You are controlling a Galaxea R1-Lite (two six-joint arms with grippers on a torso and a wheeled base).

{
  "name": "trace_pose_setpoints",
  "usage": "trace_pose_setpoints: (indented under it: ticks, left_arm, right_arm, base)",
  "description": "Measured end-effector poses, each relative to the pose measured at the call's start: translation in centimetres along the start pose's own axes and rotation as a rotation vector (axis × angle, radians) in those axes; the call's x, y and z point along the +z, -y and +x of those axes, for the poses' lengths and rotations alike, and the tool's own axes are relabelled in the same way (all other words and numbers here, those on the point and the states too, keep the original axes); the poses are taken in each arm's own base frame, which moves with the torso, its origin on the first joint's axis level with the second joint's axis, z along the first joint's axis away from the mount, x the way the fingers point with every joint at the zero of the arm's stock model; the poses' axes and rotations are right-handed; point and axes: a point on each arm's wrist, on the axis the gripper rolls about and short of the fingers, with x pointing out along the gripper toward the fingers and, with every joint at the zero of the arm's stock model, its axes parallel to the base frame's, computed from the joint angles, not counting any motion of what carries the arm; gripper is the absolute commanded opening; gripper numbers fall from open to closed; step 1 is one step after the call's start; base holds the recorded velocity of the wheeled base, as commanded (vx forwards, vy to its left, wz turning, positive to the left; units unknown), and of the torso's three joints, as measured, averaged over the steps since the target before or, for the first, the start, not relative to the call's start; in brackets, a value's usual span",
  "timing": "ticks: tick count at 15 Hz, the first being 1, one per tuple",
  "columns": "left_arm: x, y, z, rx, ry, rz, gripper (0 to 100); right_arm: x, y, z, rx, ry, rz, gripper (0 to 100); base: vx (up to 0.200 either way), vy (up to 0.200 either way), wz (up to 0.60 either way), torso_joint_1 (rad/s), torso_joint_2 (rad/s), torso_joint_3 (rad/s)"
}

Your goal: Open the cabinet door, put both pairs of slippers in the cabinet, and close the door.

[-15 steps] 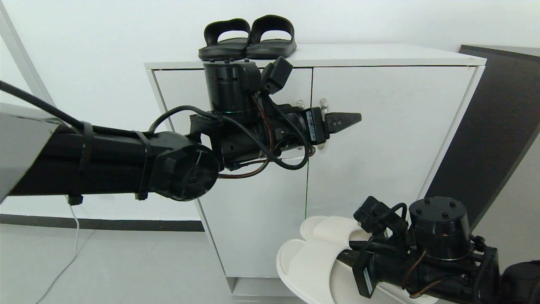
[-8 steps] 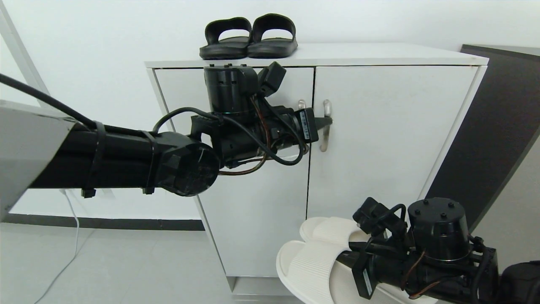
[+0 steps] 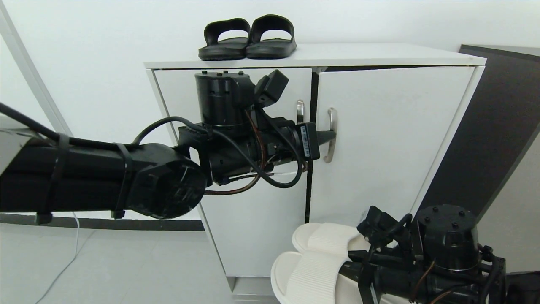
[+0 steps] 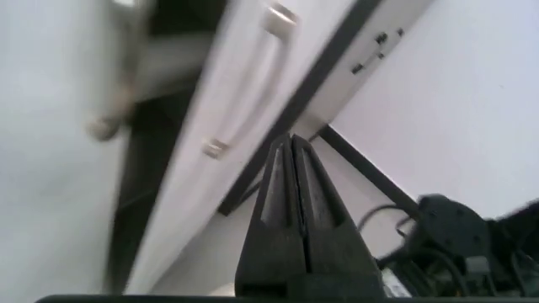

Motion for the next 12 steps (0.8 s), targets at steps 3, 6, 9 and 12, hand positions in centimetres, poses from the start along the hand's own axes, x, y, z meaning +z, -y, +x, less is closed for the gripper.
trace_pose_setpoints:
  ticks: [3,6,9,12]
  left_arm:
    - [-0.6,0.8,-1.7,0.001,-0.025,-0.003,0]
    - [-0.8,1.5,-3.3,-0.015,0.01,0.007,0]
    - [-0.2,0.2,-4.0,0.016,0.048,0.011,0]
    - [0.4,-1.1,-3.6,0.045,0.068,0.012,0]
  right_arm:
    - [-1.1,-0.5,-0.6,0.087,-0.014,-0.021,0]
    - [-1.9,-0.8,-1.2,0.139,-0.012,-0.07,0]
    - [-2.2,-0.9,-1.4,0.141,-0.018,-0.071,0]
    - [-2.2,-0.9,-1.4,0.139,-0.019,-0.07,0]
  base:
    - [0.0,0.0,0.0,0.0,0.0,0.0]
    - [0.0,0.0,0.0,0.0,0.0,0.0]
    - [0.0,0.0,0.0,0.0,0.0,0.0]
    - [0.0,0.0,0.0,0.0,0.0,0.0]
